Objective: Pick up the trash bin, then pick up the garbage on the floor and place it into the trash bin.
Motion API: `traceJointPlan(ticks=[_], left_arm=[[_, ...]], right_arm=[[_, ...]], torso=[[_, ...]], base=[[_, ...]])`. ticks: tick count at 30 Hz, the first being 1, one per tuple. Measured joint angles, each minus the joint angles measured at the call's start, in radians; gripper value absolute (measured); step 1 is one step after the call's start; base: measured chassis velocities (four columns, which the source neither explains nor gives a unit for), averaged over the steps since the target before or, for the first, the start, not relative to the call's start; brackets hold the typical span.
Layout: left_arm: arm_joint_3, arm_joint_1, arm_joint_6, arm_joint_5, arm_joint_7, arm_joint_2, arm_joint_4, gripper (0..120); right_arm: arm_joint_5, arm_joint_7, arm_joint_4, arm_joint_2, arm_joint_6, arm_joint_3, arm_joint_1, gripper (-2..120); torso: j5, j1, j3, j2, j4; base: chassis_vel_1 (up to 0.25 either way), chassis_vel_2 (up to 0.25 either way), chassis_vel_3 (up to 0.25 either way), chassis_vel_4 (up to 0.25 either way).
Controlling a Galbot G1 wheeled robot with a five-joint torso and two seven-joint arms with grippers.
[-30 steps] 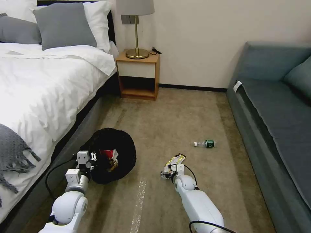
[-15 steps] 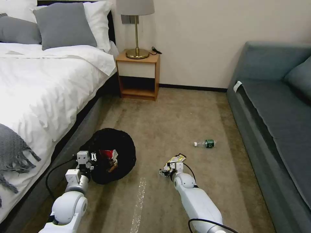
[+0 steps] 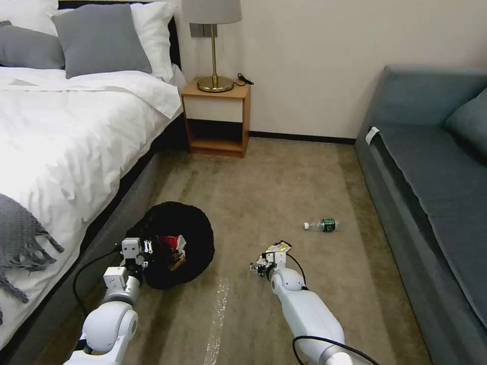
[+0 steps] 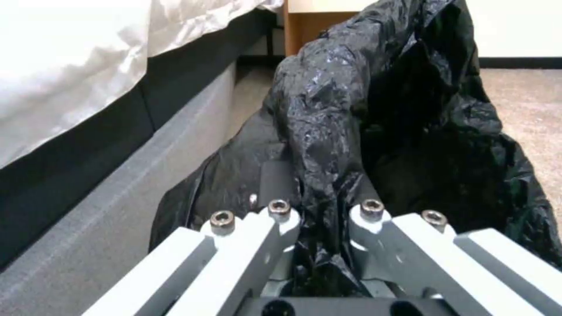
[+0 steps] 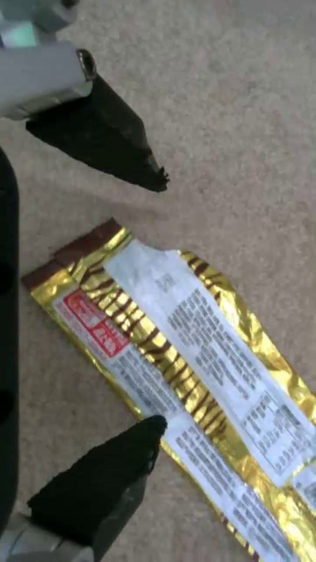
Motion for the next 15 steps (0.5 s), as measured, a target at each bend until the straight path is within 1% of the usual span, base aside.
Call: traceJointPlan(ticks=[8, 15], left_arm=[[0.007, -0.002, -0.003, 0.001, 0.000, -0.003, 0.001, 4], [0.010, -0.005, -0.004, 0.000, 0.000, 0.000, 0.006, 4]], right_arm=[[-0.036, -0.005, -0.005, -0.007, -0.004, -0.002, -0.011, 97], [-0.089, -0.014, -0.009, -0.005, 0.015, -0.008, -0.016, 97]], torso=[[0.0000, 0.000, 0.000, 0.000, 0.0000], [0.0000, 0.000, 0.000, 0.000, 0.0000]], base=[[0.000, 0.000, 0.000, 0.000], [0.000, 0.000, 0.000, 0.000]])
